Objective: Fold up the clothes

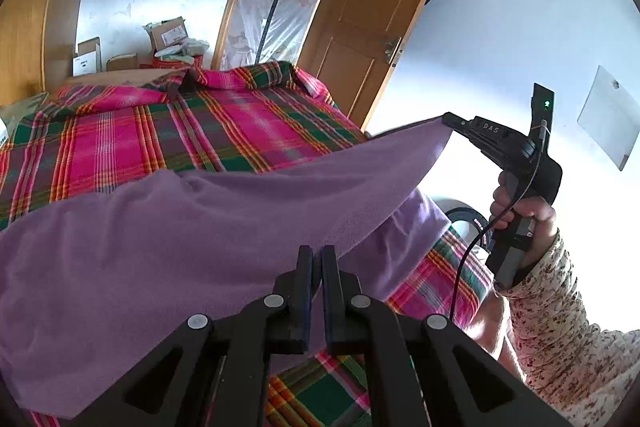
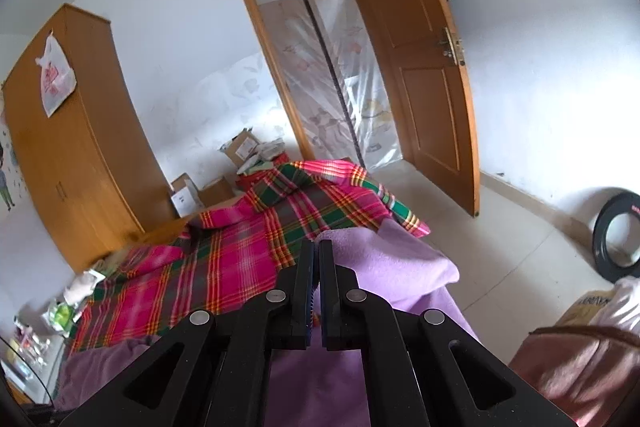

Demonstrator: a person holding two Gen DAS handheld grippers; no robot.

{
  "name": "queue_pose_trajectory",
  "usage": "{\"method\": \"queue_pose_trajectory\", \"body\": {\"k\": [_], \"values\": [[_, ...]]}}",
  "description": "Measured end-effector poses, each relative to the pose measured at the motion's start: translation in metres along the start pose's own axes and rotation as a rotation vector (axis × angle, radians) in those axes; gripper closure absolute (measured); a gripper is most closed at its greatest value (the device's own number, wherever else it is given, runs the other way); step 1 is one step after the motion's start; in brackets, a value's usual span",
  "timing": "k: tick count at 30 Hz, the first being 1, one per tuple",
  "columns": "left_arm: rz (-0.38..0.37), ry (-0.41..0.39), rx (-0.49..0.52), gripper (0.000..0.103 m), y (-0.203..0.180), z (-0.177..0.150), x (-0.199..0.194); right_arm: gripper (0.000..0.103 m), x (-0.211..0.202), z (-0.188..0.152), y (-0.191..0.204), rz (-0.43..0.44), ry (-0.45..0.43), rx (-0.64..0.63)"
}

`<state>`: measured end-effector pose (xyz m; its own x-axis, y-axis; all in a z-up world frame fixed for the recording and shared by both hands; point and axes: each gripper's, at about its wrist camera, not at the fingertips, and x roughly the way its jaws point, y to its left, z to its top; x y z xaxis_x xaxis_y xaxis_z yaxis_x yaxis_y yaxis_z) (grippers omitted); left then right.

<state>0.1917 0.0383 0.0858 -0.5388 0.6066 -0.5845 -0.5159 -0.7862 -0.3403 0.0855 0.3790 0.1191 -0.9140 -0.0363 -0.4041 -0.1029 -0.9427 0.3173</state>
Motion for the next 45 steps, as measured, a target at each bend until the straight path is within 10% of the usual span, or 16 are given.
{"method": "queue_pose_trajectory", "body": {"k": [10,18,26,45], "values": [[0.021,-0.031,0.028,0.101,-0.012,0.005,-0.003,0.100,-0.016,0.007,-0.007,-0.001,-0.049,-0.020],[0.044,0.132,0.111,0.101,-0.025,-0.018,0.038,0.100,-0.020,-0.030,-0.036,-0.047,0.017,0.000],[0.181,0.223,0.293,0.081,-0.040,-0.040,0.068,0.100,-0.013,-0.043,-0.046,-0.043,0.051,0.045],[0.351,0.285,0.435,0.078,-0.042,-0.047,0.099,0.100,0.001,-0.060,-0.062,-0.027,0.105,0.140]]}}
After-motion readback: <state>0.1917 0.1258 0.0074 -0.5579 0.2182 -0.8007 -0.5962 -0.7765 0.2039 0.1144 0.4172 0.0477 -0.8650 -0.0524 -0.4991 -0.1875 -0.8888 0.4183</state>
